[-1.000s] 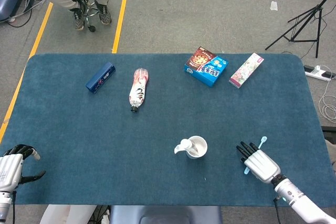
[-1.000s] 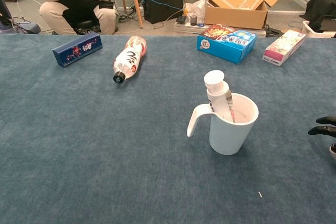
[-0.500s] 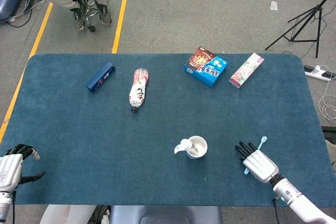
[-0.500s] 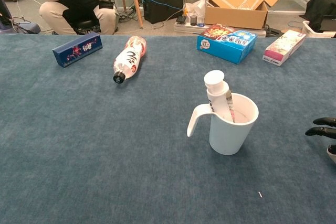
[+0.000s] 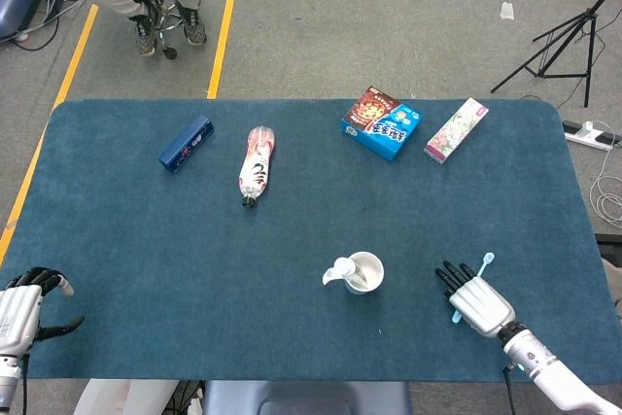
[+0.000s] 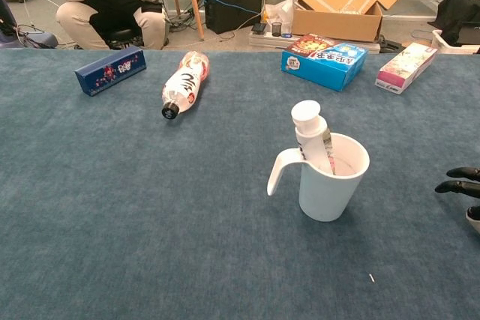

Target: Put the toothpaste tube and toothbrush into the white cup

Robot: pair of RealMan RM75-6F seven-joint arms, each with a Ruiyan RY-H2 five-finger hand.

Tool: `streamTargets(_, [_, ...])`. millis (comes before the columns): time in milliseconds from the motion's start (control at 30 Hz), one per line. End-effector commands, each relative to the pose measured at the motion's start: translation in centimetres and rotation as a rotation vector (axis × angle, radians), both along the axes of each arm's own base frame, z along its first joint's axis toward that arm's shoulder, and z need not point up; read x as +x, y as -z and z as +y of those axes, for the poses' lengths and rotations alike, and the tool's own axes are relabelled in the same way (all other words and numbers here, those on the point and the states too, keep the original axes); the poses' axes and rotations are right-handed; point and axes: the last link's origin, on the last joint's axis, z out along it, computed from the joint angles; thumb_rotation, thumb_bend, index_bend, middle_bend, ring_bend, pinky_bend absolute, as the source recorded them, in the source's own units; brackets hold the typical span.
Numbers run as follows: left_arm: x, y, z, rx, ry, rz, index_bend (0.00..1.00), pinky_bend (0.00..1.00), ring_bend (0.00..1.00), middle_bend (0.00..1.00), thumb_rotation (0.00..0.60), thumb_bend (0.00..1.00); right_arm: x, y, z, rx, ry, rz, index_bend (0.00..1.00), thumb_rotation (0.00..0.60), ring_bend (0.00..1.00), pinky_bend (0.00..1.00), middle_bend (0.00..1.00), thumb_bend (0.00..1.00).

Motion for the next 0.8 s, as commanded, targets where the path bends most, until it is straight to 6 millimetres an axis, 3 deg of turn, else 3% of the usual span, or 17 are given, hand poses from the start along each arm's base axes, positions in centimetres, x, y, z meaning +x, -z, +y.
streamTargets(33, [0.00,-0.01,-0.01,0.000,0.000,0.000,0.51,0.28,0.23,0.38,0.600,0.00,-0.02,0.04,0.01,-0.002,0.001,0.001,0.54,0.600,0.00,0.19,0.12,0.21])
streamTargets(800, [0.01,0.05,-0.01,-0.002,0.001,0.002,0.51,0.28,0.23,0.38,0.600,0.00,0.27,-0.23,0.08,-0.022,0.011,-0.028,0.62,0.600,0.00,0.19,0.14,0.23])
